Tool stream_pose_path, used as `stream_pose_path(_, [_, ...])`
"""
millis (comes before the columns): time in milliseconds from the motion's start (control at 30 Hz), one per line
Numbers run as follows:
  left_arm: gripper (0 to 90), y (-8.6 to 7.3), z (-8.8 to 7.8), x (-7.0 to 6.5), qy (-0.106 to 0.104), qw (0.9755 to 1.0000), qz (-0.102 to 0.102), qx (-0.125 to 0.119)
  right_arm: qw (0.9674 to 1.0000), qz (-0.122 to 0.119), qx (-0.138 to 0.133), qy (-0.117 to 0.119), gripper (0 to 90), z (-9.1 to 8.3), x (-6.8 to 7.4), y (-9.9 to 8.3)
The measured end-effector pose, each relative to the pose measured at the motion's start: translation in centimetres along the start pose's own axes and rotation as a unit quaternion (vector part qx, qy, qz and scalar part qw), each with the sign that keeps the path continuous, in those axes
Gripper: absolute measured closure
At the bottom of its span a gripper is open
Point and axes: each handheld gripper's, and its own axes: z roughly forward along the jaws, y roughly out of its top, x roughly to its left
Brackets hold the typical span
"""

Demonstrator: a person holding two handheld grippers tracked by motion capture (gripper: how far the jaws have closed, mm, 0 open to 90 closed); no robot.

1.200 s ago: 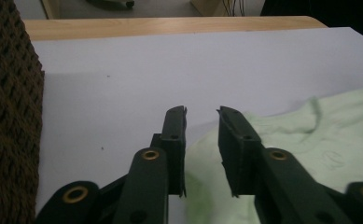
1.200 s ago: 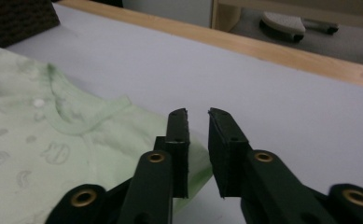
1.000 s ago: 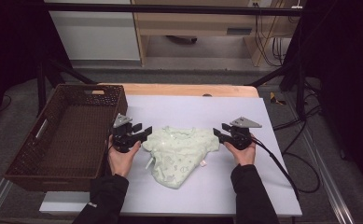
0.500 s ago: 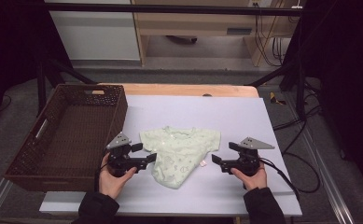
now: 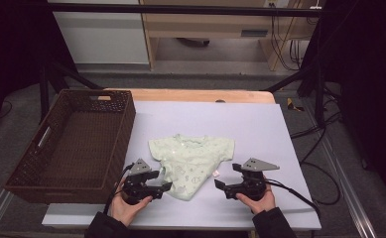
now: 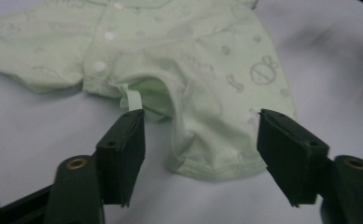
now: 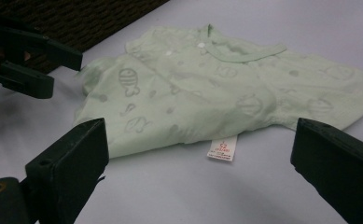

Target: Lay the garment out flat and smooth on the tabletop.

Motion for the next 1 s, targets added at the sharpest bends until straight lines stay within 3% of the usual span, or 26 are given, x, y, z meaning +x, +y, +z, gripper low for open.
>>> stream_pose_path(200, [47.1, -0.7, 1.1, 0.1, 0.016, 0.9994, 0.006, 0.031, 1.0, 0.002, 0.006, 0.003, 8.6, 0.6, 0.5, -0.5])
stream_pose_path(267, [56.7, -0.8, 1.5, 0.2, 0.016, 0.9992, 0.009, 0.036, 0.9998, -0.007, 0.017, 0.0, 10.7, 1.1, 0.8, -0.7])
stream_pose_path(533, [77.8, -0.9, 2.0, 0.3, 0.024, 0.9988, 0.016, 0.041, 0.9987, -0.029, 0.039, 0.013, 18.4, 2.6, 2.1, -0.9])
stream_pose_path(600, [83.3, -0.9, 1.9, 0.3, 0.023, 0.9988, 0.013, 0.04, 0.9989, -0.03, 0.032, 0.017, 26.0, 3.2, 2.5, -0.8])
stream_pose_path(900, [84.2, -0.6, 0.6, -0.2, 0.013, 0.999, 0.011, 0.041, 0.9975, -0.048, 0.049, 0.018, 32.6, 5.4, 3.5, -0.5])
stream_pose_path(1000, [84.3, -0.7, 0.2, -0.4, 0.02, 0.998, 0.026, 0.054, 0.9969, -0.051, 0.059, 0.011, 37.7, 6.1, 3.6, -0.5])
